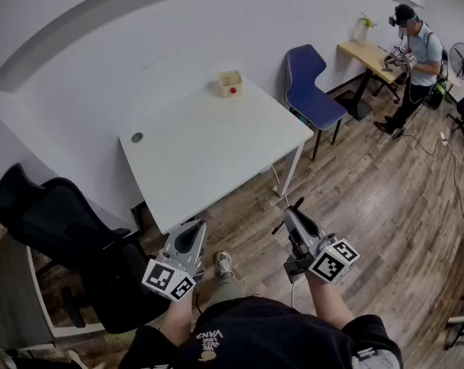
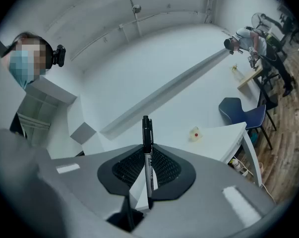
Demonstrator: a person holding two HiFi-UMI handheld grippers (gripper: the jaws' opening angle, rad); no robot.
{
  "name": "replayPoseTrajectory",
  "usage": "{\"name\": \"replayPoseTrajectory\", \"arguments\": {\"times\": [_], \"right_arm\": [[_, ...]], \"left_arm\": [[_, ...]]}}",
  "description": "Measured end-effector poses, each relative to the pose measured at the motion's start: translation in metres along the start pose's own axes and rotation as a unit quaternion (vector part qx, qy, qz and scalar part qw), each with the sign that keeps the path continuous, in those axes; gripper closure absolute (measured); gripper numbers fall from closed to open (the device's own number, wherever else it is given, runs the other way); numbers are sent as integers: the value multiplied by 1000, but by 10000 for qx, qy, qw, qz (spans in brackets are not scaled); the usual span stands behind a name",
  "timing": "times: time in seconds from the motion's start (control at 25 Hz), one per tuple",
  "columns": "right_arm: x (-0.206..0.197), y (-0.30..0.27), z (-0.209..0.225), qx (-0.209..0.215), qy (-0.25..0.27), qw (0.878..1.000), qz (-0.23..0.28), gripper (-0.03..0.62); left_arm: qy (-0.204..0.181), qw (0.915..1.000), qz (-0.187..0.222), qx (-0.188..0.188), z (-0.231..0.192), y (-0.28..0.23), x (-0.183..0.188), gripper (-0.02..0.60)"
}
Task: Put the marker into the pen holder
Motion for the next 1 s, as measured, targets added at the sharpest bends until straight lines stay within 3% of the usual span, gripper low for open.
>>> {"name": "replayPoseTrajectory", "arguments": {"times": [0.48, 1.0], "right_arm": [[20, -63, 27, 6, -95, 9998, 154, 543], [32, -169, 59, -391, -131, 9976, 549, 543]], "left_arm": [[350, 9993, 86, -40, -54, -49, -13, 540], [380, 9973, 13, -624, -159, -130, -20, 540]]}}
Point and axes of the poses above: the fingertips, and each gripper's own axes: y backward along the fingers, z to its right, x out of its top, the point moved 9 cm from there along y, backward along the fingers, and after that the axes turned 9 degrees about -y, right-handed, at the moved point
